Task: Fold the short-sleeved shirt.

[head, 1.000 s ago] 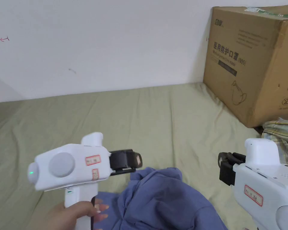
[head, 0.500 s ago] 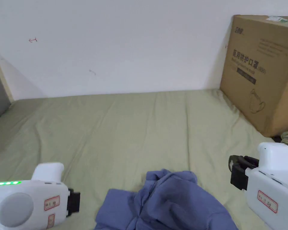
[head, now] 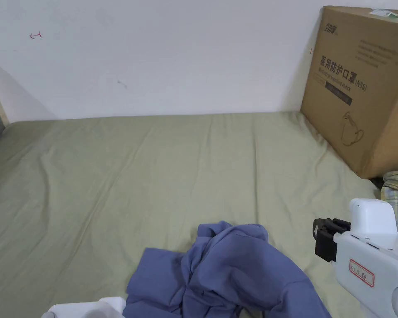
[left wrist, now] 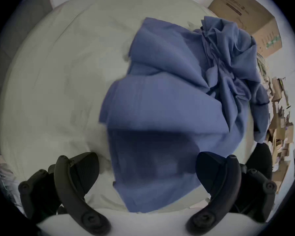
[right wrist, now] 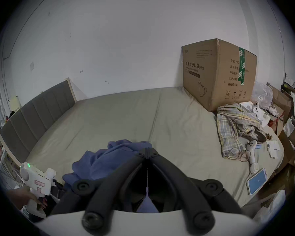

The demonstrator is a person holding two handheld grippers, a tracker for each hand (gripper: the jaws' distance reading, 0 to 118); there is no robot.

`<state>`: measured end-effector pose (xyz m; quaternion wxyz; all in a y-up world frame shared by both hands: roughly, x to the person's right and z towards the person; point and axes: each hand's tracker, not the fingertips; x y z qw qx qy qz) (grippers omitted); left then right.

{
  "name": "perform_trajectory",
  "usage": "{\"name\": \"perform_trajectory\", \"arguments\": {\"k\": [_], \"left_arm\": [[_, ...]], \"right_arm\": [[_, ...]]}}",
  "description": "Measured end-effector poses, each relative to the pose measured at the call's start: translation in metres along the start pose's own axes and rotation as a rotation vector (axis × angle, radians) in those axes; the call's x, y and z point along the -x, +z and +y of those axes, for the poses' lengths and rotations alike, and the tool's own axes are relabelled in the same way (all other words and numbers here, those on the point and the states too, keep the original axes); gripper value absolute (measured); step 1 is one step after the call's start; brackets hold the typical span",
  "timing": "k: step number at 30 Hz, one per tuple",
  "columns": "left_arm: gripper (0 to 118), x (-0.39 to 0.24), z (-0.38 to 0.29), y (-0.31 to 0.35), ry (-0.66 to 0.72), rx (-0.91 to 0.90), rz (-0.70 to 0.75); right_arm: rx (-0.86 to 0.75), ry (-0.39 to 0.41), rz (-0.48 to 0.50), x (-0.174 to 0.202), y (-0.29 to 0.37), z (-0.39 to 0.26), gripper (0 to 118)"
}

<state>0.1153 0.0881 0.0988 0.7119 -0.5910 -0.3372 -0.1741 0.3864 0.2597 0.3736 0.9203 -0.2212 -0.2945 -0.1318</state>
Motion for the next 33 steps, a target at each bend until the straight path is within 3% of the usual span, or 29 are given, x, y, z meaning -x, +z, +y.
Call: {"name": "perform_trajectory", "arguments": {"k": [2,3,4,5,8,11,12,13,14,17,21,23,24,25,27,30,32,33], "left_arm": [[83,-0.006,-0.001,0.006,-0.011,-0.035,0.012],[62,-0.008,-0.003,0.012,-0.032,-0.08,0.031],[25,-0.009,-0.004,0.017,-0.059,-0.107,0.055],[2,-0.005,-0.006,0.024,-0.076,-0.13,0.064],[2,0.01,-0.011,0.05,0.012,-0.222,-0.098],[2,0.017,-0.016,0.083,0.043,-0.348,-0.083],[2,0.017,-0.017,0.092,0.04,-0.375,-0.078],[2,0.017,-0.017,0.099,0.036,-0.376,-0.085],[2,0.018,-0.015,0.107,0.034,-0.386,-0.089],[2,0.017,-0.015,0.117,0.025,-0.4,-0.078],[2,0.018,-0.015,0.119,0.025,-0.405,-0.07],[2,0.021,-0.013,0.118,0.038,-0.402,-0.072],[2,0.022,-0.014,0.117,0.042,-0.402,-0.073],[2,0.023,-0.014,0.117,0.046,-0.401,-0.072],[2,0.026,-0.014,0.116,0.053,-0.405,-0.069],[2,0.03,-0.011,0.118,0.058,-0.403,-0.075],[2,0.034,-0.007,0.13,0.047,-0.435,-0.068],[2,0.037,-0.003,0.14,0.043,-0.462,-0.067]], "right_arm": [[0.021,0.007,-0.012,-0.003,-0.008,-0.004,1],[0.036,0.01,-0.015,-0.006,-0.013,-0.007,1],[0.057,0.013,-0.02,-0.008,-0.019,-0.009,1],[0.082,0.011,-0.022,-0.013,-0.026,-0.012,1],[0.2,-0.01,0.0,-0.03,-0.057,-0.021,1],[0.305,-0.065,0.008,-0.048,-0.093,-0.029,4],[0.361,-0.074,0.018,-0.053,-0.107,-0.031,22],[0.405,-0.09,0.014,-0.056,-0.121,-0.034,60],[0.447,-0.105,0.008,-0.059,-0.135,-0.037,76],[0.543,-0.116,0.001,-0.063,-0.174,-0.045,76],[0.683,-0.024,-0.011,-0.062,-0.222,-0.065,75],[0.681,-0.002,-0.008,-0.058,-0.221,-0.072,68],[0.665,0.032,-0.013,-0.056,-0.216,-0.067,50],[0.666,0.074,-0.01,-0.052,-0.21,-0.062,2],[0.664,0.145,0.102,-0.048,-0.197,-0.058,2],[0.606,0.204,0.125,-0.047,-0.162,-0.061,2],[0.503,0.176,0.107,-0.055,-0.133,-0.043,2],[0.455,0.112,0.118,-0.064,-0.118,-0.032,2]]}}
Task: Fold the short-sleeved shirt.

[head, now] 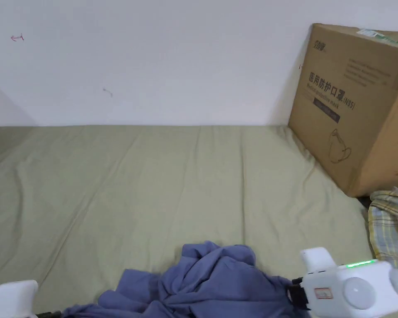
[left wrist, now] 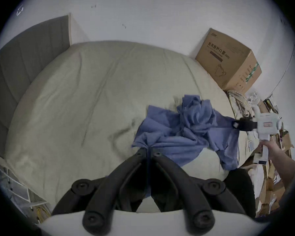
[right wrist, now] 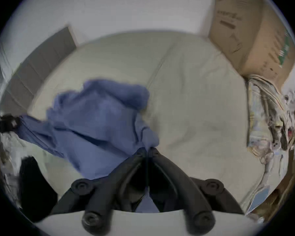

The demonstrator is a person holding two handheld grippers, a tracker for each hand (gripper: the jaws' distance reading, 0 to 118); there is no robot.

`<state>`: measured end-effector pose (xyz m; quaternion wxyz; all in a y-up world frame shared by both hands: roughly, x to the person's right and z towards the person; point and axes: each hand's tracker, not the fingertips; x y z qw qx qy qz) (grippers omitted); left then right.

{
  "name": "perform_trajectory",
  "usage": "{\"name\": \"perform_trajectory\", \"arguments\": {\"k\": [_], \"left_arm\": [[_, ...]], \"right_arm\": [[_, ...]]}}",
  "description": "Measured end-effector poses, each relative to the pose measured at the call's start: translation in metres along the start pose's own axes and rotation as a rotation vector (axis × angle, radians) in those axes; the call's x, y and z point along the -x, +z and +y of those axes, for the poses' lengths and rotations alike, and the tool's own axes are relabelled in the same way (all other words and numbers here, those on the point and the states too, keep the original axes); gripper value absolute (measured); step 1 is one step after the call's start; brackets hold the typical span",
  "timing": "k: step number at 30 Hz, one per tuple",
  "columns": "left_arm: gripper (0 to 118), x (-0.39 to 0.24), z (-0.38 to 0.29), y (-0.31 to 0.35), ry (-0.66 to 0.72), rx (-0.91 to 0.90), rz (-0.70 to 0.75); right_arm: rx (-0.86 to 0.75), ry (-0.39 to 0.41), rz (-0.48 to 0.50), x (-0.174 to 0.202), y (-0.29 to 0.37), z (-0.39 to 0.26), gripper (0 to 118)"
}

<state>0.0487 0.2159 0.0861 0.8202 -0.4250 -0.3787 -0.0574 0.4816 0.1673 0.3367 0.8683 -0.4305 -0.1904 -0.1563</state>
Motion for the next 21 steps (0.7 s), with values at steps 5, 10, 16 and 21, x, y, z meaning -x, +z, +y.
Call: {"name": "perform_trajectory", "arguments": {"k": [5,10,16,21], "left_arm": [[2,0.018,0.061,0.049,-0.031,-0.161,0.063],[2,0.025,0.131,0.105,-0.039,-0.316,0.069],[2,0.005,0.212,0.165,-0.084,-0.46,0.051],[2,-0.005,0.28,0.181,-0.095,-0.546,0.095]], "right_arm": [[-0.171,-0.14,0.011,-0.039,0.083,0.038,2],[-0.335,-0.156,-0.032,-0.049,0.164,0.099,2],[-0.486,-0.153,-0.033,-0.034,0.242,0.17,2],[-0.59,-0.073,-0.121,-0.016,0.281,0.242,2]]}}
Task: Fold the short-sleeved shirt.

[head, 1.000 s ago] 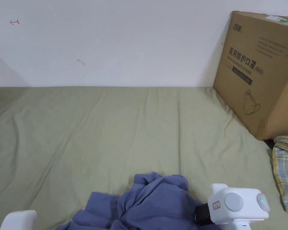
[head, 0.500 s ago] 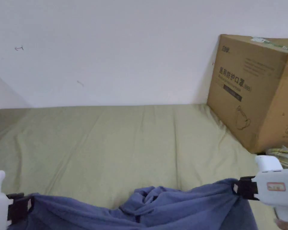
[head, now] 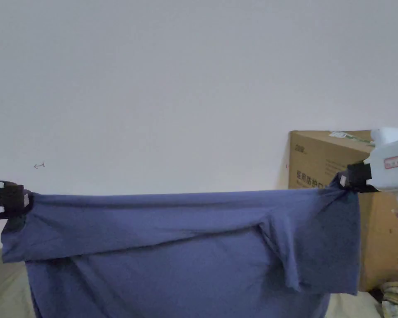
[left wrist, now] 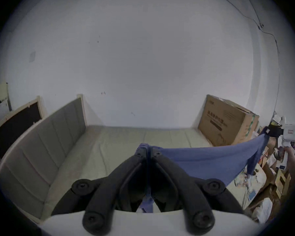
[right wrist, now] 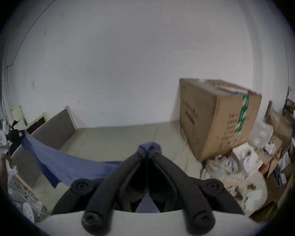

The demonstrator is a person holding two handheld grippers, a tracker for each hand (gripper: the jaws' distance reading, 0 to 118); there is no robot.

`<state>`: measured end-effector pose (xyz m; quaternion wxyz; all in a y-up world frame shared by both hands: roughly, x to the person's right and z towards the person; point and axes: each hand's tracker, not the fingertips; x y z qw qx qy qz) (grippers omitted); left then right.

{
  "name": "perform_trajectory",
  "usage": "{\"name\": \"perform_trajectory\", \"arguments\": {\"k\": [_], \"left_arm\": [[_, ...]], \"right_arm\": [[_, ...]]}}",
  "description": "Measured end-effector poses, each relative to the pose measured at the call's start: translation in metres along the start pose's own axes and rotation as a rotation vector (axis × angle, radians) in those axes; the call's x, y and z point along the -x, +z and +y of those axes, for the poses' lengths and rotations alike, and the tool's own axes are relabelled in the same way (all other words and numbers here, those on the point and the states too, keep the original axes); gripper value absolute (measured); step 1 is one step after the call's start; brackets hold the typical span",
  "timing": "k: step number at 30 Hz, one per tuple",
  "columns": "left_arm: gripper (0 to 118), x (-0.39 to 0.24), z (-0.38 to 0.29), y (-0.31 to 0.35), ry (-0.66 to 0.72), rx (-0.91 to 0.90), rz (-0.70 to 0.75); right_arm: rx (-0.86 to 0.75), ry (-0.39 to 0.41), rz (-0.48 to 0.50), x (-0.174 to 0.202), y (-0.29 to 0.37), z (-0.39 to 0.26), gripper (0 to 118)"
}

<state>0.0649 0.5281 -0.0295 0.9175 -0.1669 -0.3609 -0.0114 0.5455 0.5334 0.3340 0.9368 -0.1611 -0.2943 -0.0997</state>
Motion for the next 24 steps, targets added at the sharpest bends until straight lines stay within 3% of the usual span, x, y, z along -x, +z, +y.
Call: {"name": "perform_trajectory", "arguments": {"k": [7,14,20,24], "left_arm": [[2,-0.009,0.062,-0.057,0.016,-0.039,0.037],[2,-0.006,0.1,-0.134,0.008,-0.067,0.053],[2,-0.008,0.101,-0.201,0.03,-0.171,0.068],[2,-0.007,0.071,-0.246,0.031,-0.205,0.082]], "right_arm": [[-0.093,0.04,-0.098,0.024,-0.041,0.09,2],[-0.168,0.0,-0.122,0.026,-0.103,0.15,2],[-0.234,0.007,-0.165,0.027,-0.164,0.159,2],[-0.26,0.06,-0.208,0.025,-0.211,0.126,2]]}}
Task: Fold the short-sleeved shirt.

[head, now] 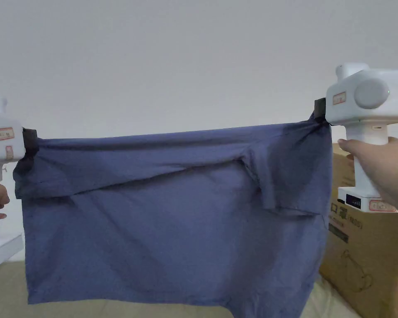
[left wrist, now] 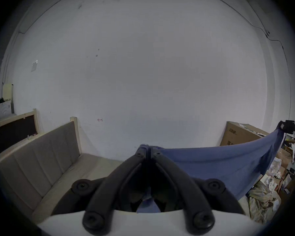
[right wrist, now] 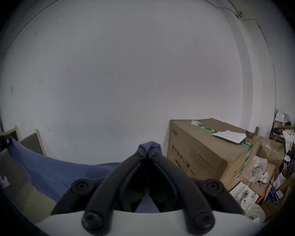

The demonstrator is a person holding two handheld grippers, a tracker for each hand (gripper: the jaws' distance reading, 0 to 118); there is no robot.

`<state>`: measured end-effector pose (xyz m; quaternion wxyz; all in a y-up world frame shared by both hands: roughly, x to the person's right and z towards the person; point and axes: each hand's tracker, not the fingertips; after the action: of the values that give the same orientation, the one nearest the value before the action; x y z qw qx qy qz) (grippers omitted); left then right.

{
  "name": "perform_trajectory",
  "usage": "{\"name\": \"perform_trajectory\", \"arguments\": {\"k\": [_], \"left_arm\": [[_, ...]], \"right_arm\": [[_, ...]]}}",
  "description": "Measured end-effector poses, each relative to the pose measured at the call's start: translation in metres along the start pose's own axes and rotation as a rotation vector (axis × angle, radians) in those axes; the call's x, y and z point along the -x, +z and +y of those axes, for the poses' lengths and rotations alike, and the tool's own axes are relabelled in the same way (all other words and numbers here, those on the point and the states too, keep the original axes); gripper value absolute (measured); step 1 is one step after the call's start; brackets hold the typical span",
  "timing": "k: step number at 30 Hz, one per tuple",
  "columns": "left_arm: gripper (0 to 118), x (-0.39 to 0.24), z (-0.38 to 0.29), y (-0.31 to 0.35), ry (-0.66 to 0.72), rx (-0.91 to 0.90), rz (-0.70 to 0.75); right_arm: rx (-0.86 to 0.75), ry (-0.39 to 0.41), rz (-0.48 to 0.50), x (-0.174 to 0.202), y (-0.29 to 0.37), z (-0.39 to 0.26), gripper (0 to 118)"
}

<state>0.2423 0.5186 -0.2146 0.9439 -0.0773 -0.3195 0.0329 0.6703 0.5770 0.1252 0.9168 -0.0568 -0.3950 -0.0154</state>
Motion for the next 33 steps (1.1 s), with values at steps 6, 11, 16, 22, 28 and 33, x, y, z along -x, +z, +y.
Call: {"name": "perform_trajectory", "arguments": {"k": [6,11,16,22,28,33], "left_arm": [[2,0.01,-0.123,-0.045,0.043,0.23,0.014],[2,0.032,-0.288,-0.036,0.014,0.634,0.024],[2,0.054,-0.403,0.028,0.002,0.881,0.007],[2,0.076,-0.432,0.1,0.064,0.914,-0.016],[2,0.078,-0.436,0.168,-0.05,0.975,-0.09],[2,0.089,-0.436,0.211,-0.035,1.011,-0.125]], "right_arm": [[0.168,-0.007,-0.001,-0.001,-0.039,-0.162,2],[0.622,-0.097,0.04,-0.021,-0.036,-0.348,2],[0.864,-0.047,0.066,-0.046,0.019,-0.47,2],[0.911,-0.082,0.117,-0.066,0.117,-0.505,2],[0.945,-0.004,0.169,-0.078,0.192,-0.513,2],[0.99,-0.037,0.192,-0.089,0.237,-0.512,2]]}}
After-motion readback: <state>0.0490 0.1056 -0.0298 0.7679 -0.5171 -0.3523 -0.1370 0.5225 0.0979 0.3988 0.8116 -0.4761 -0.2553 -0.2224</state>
